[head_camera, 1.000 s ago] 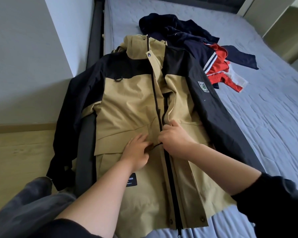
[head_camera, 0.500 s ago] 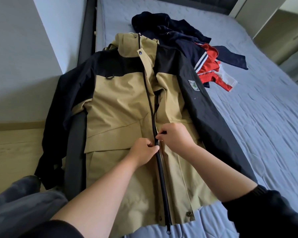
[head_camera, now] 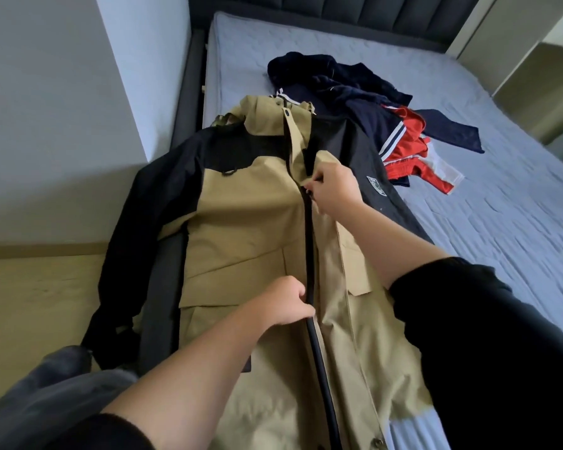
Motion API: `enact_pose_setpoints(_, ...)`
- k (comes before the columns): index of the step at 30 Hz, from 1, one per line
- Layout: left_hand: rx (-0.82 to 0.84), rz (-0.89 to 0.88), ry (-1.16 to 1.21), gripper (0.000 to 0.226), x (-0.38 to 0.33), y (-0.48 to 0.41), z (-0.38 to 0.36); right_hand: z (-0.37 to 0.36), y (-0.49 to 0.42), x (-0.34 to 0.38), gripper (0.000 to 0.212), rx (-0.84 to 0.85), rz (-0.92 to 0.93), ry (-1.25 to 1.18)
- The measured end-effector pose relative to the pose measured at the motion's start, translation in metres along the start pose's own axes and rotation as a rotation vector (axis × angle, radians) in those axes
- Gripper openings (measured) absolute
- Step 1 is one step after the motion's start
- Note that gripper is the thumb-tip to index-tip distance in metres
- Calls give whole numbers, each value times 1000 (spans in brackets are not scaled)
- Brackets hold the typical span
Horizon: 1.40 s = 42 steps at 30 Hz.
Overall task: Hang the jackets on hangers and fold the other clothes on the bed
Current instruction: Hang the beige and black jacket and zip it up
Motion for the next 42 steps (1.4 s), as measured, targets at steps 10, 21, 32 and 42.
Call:
enact_pose_setpoints(10,-377,-113,96,35,-80,-3,126,41,23,39,14,86,231,89)
enact_pose_setpoints(21,112,-117,-180,26,-84,27,95,45,-23,47,24,66,98,-93)
enact_pose_setpoints(32,-561,-190,61,59,-90,23,189,99,-12,92,21,-199,273,-92)
enact_pose_setpoints(42,-390,-238,-191,41,-143,25,176,117,-3,93,14,-248,328,-50)
Point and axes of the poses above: each hand's wrist, its own y-axis away from the middle knuckle, its own z-axis out of the back of the hand, x = y × z, the point moved 7 cm from there along -y, towards the middle knuckle, and after that the axes turned 1 degree about x, right-handed, at the moved point
